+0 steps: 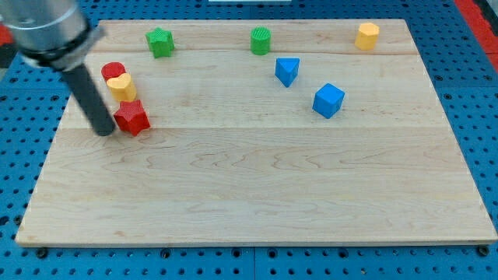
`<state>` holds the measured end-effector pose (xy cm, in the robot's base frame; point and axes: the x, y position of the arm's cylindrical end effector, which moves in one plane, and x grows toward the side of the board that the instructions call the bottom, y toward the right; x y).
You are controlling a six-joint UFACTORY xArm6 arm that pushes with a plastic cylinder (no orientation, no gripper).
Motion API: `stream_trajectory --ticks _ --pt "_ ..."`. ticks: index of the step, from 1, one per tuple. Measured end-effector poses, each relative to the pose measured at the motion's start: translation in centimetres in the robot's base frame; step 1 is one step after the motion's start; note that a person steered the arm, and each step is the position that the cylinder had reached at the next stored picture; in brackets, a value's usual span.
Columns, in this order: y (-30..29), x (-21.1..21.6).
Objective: Move the red star to the bottom right of the blue cube
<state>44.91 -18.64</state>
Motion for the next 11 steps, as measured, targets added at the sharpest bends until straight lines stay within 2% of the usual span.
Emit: stream_trajectory --ticks 2,3,4,5,6,7,8,9,10,11 --pt "-1.2 -2.0" --pt "0.9 -3.8" --pt "7.2 -4.6" --pt "18.1 -2.0" --pt "22.3 2.0" --pt "24.4 4.0" --pt "32.8 3.6" --pt "33.1 1.7" --pt "32.6 7.5" --pt "28.0 4.8"
